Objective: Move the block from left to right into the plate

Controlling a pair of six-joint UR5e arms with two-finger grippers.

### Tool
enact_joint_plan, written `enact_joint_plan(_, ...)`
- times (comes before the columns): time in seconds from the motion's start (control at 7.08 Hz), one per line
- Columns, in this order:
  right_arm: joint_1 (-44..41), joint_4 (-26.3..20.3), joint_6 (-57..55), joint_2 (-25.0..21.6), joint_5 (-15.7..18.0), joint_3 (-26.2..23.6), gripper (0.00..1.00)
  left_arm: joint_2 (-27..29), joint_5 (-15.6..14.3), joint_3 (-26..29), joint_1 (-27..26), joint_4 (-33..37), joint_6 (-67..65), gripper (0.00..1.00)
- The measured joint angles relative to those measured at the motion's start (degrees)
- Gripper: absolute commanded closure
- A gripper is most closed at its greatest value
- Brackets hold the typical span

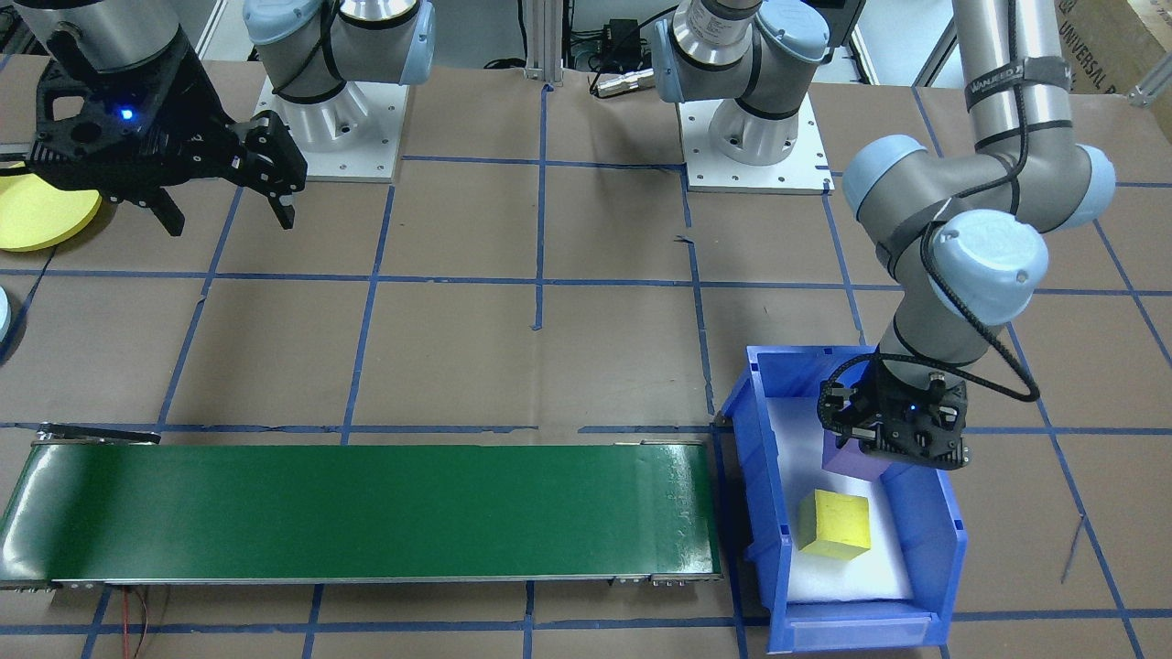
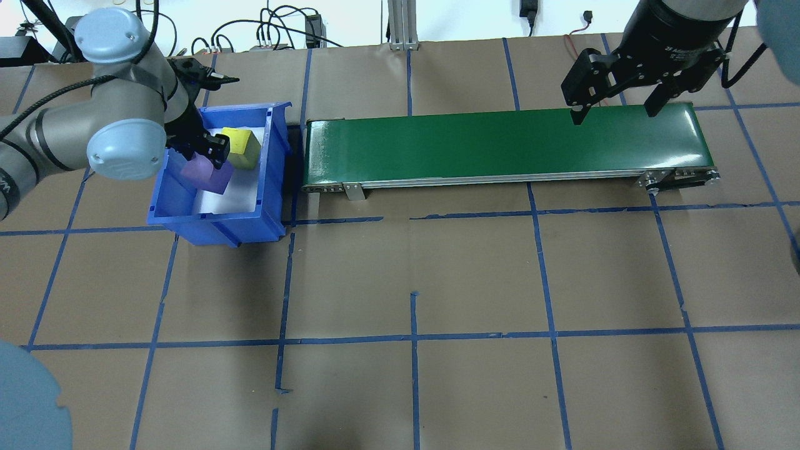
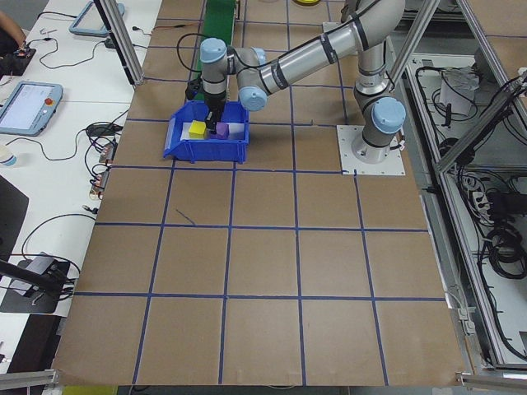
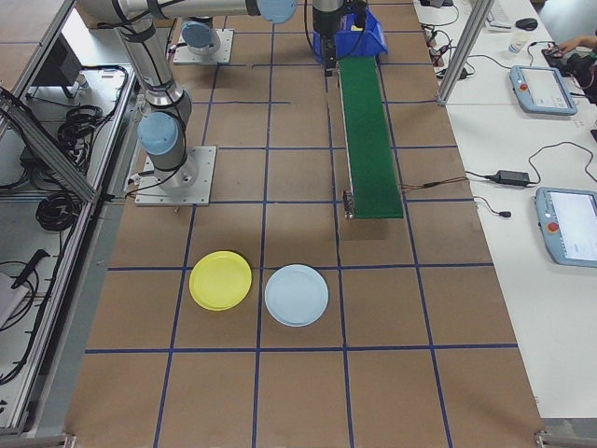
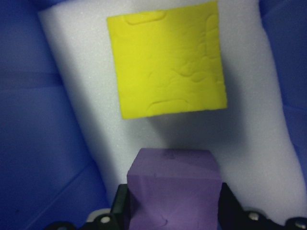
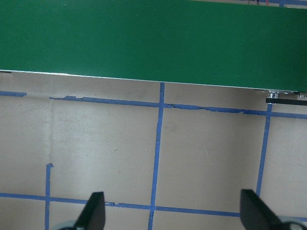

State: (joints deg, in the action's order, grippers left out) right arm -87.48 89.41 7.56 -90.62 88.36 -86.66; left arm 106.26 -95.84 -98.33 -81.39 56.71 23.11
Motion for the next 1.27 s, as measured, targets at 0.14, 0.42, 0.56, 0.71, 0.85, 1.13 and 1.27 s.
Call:
enact_joint_plan(0.14, 0.0, 0.0, 0.0, 0.0, 0.1, 0.0, 0.00, -4.8, 0.8, 1.7, -1.6, 3.0, -2.6, 0.64)
enact_joint_plan(0.42, 0.0, 0.1, 0.0, 0.0, 0.0, 0.0, 0.00, -10.6, 5.0, 6.3, -6.6, 8.9, -13.0, 0.64)
enact_joint_plan(0.56, -0.1, 0.1, 0.0, 0.0, -0.1, 0.0, 0.00, -10.1, 6.0, 7.6, -9.6, 9.5, -18.8, 0.64)
enact_joint_plan(0.71, -0.1, 0.1, 0.0, 0.0, -0.1, 0.0, 0.00, -6.9, 6.4, 8.2, -12.6, 7.1, -23.6, 0.63)
enact_joint_plan(0.85, -0.1, 0.1, 0.0, 0.0, -0.1, 0.0, 0.00, -1.9, 6.5, 8.5, -15.1, 1.7, -26.9, 0.61)
enact_joint_plan(1.13, 0.0, 0.1, 0.0, 0.0, -0.1, 0.0, 0.00, 5.7, 6.6, 8.6, -17.5, -5.2, -30.2, 0.36)
enact_joint_plan(1.27, 0.0, 0.0, 0.0, 0.0, 0.0, 0.0, 0.00, 7.3, 6.5, 8.5, -17.8, -6.1, -30.7, 0.00)
